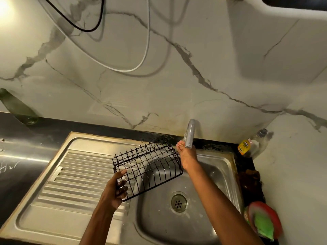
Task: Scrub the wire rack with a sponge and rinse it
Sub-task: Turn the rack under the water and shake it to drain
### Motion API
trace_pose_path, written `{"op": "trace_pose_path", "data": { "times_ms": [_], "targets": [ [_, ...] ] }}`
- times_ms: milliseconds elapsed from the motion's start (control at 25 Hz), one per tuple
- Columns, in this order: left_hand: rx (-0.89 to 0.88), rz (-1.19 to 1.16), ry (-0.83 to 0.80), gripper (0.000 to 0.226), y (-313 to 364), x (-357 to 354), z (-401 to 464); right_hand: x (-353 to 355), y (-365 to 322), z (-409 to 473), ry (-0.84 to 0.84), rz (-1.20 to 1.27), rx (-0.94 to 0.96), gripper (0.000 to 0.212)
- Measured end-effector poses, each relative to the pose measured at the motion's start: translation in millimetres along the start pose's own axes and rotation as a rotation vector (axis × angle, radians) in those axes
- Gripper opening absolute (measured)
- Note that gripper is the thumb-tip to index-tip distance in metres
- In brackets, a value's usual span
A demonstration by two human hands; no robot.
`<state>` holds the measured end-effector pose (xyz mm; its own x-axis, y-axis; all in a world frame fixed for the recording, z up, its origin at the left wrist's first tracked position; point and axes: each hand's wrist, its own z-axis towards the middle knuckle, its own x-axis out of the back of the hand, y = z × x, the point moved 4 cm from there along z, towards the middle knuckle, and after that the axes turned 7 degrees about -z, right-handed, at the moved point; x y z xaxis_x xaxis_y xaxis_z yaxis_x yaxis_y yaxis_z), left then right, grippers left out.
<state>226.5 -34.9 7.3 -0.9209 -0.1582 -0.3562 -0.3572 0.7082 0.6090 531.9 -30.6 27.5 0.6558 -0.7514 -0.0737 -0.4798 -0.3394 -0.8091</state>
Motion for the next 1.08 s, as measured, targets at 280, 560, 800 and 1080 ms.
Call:
{"op": "trace_pose_path", "data": {
  "times_ms": [280, 560, 800, 1080],
  "targets": [
    [-0.011, 0.002, 0.044, 0.006, 3.1, 8.7, 5.1, -2.4, 1.1, 21.0, 0.042, 0.024, 0.059, 0.021],
    [-0.016, 0.032, -0.019, 0.014, 1.0, 2.6, 11.5, -4.1, 8.4, 41.6, 0.002, -0.061, 0.099, 0.024],
    [-0.001, 0.008, -0.059, 0.014, 2.2, 4.5, 15.9, -9.1, 0.5, 56.7, -0.194, -0.875, 0.257, 0.031],
    [0.033, 0.042, -0.067, 0.016, 2.0, 8.3, 12.8, 9.4, -6.0, 39.7, -0.328, -1.187, 0.513, 0.046]
  ]
}}
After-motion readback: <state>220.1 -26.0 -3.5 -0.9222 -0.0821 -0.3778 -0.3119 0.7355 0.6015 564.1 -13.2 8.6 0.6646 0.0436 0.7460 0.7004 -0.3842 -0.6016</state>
